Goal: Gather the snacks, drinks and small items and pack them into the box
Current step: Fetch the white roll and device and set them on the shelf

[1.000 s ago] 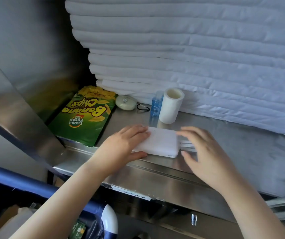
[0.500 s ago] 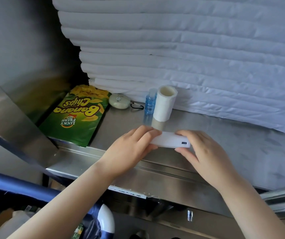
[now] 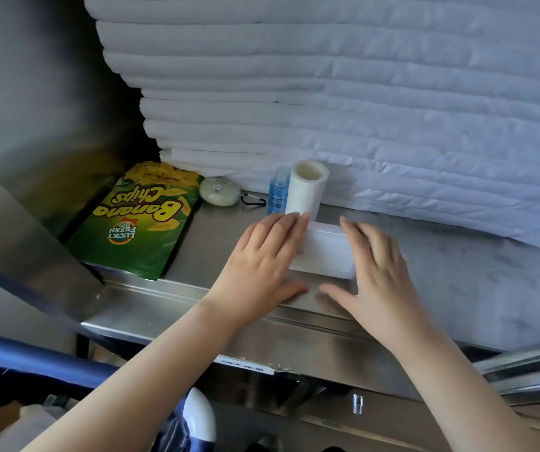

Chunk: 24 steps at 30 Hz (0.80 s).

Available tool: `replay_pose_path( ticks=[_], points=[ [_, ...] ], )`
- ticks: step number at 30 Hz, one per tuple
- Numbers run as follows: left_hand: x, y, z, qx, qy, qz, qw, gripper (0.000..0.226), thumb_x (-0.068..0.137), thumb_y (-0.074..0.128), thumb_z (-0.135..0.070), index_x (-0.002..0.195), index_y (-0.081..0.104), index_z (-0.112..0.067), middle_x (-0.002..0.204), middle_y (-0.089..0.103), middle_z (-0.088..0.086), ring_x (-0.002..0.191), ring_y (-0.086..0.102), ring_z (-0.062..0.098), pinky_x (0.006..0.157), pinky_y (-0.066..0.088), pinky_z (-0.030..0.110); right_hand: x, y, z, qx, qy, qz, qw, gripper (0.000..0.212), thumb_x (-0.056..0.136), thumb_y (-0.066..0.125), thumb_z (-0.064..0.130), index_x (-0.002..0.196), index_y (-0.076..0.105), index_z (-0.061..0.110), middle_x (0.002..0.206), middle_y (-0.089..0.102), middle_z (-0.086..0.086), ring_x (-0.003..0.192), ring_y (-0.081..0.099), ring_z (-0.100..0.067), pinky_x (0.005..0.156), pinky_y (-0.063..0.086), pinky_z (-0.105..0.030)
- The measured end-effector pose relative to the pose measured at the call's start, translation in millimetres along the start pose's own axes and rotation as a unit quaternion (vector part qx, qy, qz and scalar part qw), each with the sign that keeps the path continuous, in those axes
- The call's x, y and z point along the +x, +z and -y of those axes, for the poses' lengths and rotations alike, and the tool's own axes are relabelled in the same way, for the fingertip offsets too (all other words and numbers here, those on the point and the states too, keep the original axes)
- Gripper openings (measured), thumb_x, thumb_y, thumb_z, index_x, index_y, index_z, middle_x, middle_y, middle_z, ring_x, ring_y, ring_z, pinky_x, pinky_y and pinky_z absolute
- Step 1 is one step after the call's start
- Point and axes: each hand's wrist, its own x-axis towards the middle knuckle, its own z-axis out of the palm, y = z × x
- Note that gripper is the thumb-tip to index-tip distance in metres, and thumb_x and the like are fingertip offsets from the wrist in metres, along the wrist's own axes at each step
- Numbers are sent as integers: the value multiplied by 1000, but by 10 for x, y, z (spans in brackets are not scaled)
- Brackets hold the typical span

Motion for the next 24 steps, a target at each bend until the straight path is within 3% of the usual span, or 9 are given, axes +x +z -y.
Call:
replay_pose_path(
  ticks=[2, 8, 13, 17, 19, 21, 24],
  points=[
    [42, -10, -25, 17, -5, 15, 1000, 100, 64, 77, -53, 140, 39, -1, 130, 53, 15, 119, 51, 32, 100, 43, 41, 27, -8, 8, -10, 12, 23, 1000, 101, 58, 80, 47, 141, 38, 8, 127, 49, -10, 112, 43, -25, 89, 45, -43],
    [105, 19, -90, -22, 8, 20, 1000, 84, 68, 79, -42, 132, 48, 1, 124, 55, 16, 113, 54, 33, 96, 47, 39, 38, -50, -101, 18, 26, 49, 998, 85, 66, 81, 37, 138, 43, 12, 129, 50, -7, 115, 48, -30, 94, 44, -43],
    [166, 158, -132, -55, 22, 117, 991, 76, 91, 50, -49, 148, 22, -7, 149, 28, 10, 137, 25, 23, 109, 31, 37, -27, -119, -241, 20, 46, 144, 988, 82, 84, 60, 48, 148, 21, 16, 144, 34, -2, 126, 35, -23, 101, 29, -31],
    [198, 149, -188, -96, 26, 129, 987, 69, 91, 44, -49, 141, 36, -2, 147, 36, 15, 138, 29, 28, 108, 34, 43, -56, -170, -277, 13, 77, 199, 977, 77, 89, 48, 52, 149, 13, 21, 150, 25, 3, 130, 29, -18, 101, 25, -27],
    [193, 126, -203, -78, 39, 113, 990, 66, 90, 38, -48, 137, 44, -2, 143, 42, 16, 135, 35, 31, 107, 36, 44, -81, -175, -244, 1, 77, 184, 980, 74, 89, 51, 50, 149, 19, 19, 153, 23, 1, 135, 25, -19, 105, 24, -27],
    [156, 103, -231, -66, 74, 70, 993, 48, 92, 50, -36, 127, 57, -4, 132, 54, 15, 126, 48, 32, 101, 43, 43, -125, -163, -185, 18, 64, 122, 990, 67, 85, 65, 37, 142, 38, 16, 150, 31, -4, 135, 31, -20, 106, 31, -34],
    [49, 117, -290, -94, 110, 13, 989, 32, 87, 58, -10, 118, 64, -6, 116, 64, 9, 107, 60, 27, 84, 53, 36, -207, -93, -126, 71, 52, 26, 996, 51, 73, 78, 14, 121, 62, 19, 129, 55, 2, 118, 45, -12, 90, 49, -33]
  ],
)
